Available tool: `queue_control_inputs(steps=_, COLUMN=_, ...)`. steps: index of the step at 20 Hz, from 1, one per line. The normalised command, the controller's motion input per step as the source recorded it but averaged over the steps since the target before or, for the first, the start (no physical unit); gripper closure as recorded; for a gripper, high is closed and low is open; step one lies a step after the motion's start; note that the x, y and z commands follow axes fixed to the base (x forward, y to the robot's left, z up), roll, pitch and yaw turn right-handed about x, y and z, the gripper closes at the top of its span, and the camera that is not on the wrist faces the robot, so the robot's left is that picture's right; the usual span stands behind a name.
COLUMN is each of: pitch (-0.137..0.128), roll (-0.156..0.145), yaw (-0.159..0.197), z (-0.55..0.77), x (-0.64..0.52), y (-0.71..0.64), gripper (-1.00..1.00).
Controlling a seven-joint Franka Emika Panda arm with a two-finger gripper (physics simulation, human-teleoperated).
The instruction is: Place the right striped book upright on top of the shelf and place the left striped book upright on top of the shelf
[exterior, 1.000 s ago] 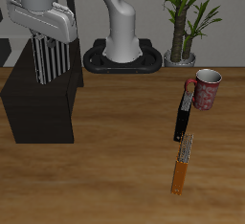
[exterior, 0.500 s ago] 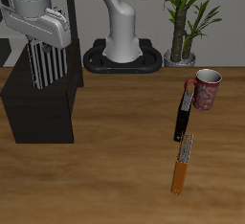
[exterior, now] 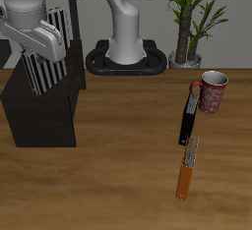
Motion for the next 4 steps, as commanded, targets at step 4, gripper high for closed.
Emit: queue_control_inputs(steps=4, pitch=0.01, roll=-0.017, yaw=0.013, z=-0.07, x=-0.03, y=-0.13, gripper=-1.0)
